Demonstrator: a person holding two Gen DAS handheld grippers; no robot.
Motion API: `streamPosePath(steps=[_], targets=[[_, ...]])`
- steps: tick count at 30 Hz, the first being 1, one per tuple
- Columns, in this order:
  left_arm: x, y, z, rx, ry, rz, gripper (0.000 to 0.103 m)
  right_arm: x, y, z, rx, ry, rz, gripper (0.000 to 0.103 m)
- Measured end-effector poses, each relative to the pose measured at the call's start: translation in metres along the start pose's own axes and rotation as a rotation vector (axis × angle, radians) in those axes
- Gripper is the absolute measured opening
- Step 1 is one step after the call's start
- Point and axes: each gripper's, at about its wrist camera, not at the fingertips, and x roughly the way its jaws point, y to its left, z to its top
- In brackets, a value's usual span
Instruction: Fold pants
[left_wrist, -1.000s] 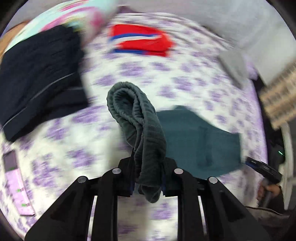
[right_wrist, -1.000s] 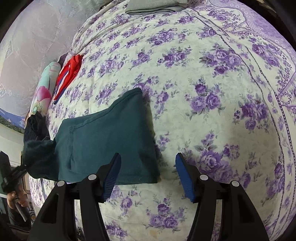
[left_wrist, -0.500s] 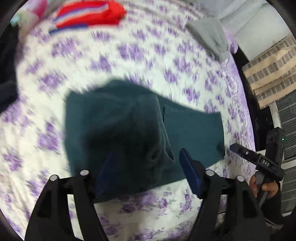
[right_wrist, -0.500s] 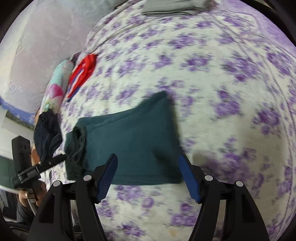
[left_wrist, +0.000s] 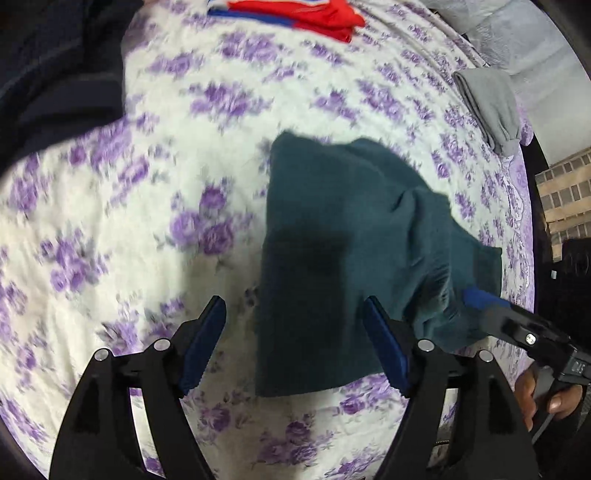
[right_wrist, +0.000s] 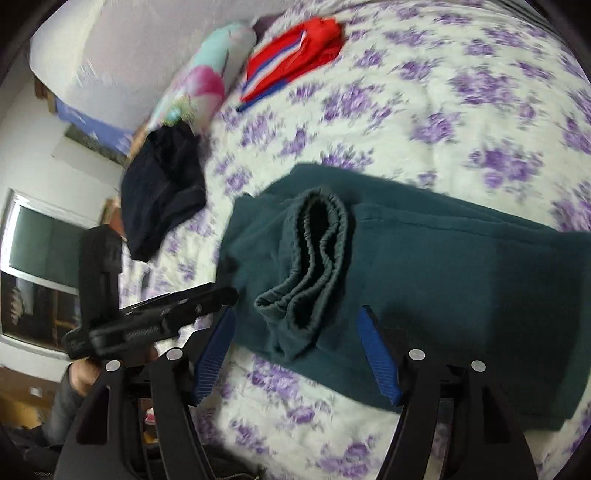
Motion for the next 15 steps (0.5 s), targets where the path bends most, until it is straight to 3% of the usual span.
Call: streamPosePath(steps=[5,9,11,15], targets=[[0.007,0.002,-0.008,0.026,0.005,0.017,0.074,0.021,0.017,0.008,-0.073,0.021,-0.055,0.068],[0.012,-0.002,-0.009,0.057,0.003,0.051,0.074,0.039,0.02,0.011,-0.109,0.073,-0.137,0.033],[0.012,-0.003,-0.009,0.06,0.005,0.055,0.074,0.043,0.024,0.012,-0.145,0.066,-0.167,0.024],[-0.003,0.004,-0.005,0.035,-0.02,0.045,0.074,0.024,0.046,0.011,-0.237,0.013,-0.112,0.023]])
